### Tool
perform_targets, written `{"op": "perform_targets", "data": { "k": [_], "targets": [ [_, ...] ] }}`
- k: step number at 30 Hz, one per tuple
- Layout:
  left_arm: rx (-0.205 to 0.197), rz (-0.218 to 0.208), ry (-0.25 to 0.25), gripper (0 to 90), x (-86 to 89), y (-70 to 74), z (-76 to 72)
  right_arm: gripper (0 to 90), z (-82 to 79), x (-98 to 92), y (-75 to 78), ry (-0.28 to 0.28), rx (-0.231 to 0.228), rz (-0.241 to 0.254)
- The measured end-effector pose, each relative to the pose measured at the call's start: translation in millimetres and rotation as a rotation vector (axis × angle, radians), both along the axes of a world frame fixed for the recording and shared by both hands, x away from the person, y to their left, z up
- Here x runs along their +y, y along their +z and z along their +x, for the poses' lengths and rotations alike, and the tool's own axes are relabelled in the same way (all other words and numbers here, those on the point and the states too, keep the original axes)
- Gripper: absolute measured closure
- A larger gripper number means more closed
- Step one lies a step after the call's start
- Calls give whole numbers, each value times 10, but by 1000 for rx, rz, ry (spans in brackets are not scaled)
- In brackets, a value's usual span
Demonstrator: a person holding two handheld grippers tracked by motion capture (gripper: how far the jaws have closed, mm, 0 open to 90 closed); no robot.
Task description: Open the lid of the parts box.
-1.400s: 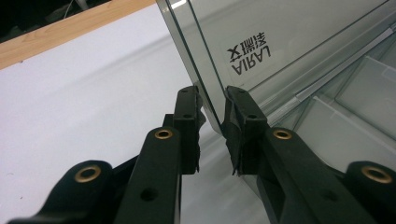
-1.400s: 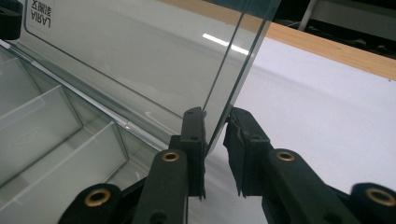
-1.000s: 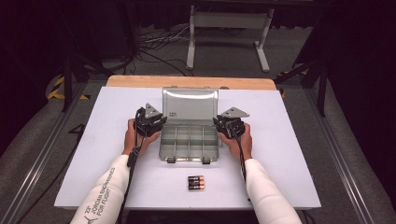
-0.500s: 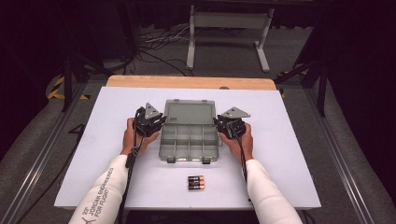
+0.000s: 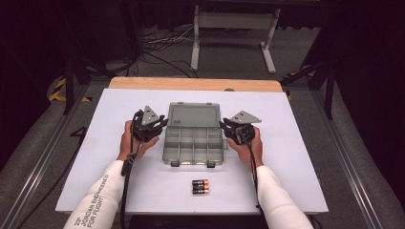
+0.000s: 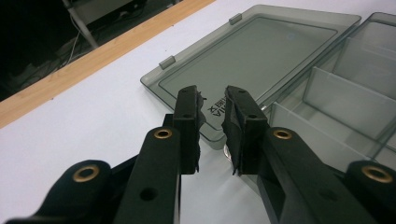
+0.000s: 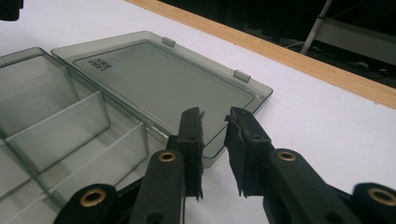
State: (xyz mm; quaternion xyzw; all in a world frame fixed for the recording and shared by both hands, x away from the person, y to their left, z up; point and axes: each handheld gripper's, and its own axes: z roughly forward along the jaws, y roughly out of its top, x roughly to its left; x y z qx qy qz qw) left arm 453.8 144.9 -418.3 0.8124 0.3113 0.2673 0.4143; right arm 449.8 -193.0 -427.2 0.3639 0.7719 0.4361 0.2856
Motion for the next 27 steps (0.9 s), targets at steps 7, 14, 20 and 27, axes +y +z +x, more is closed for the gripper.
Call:
{"op": "perform_targets", "data": {
  "k": [7, 14, 20, 27],
  "targets": [
    [-27, -17, -35, 736, 85, 54, -94, 747, -105, -54, 66, 38, -20, 15],
    [-68, -24, -78, 717, 167, 91, -267, 745, -274, -111, 143, 99, -62, -1],
    [-87, -34, -104, 707, 220, 110, -389, 742, -380, -158, 180, 125, -74, 4],
    [-106, -27, -142, 683, 283, 109, -513, 727, -474, -212, 210, 147, -80, 7]
  ]
}}
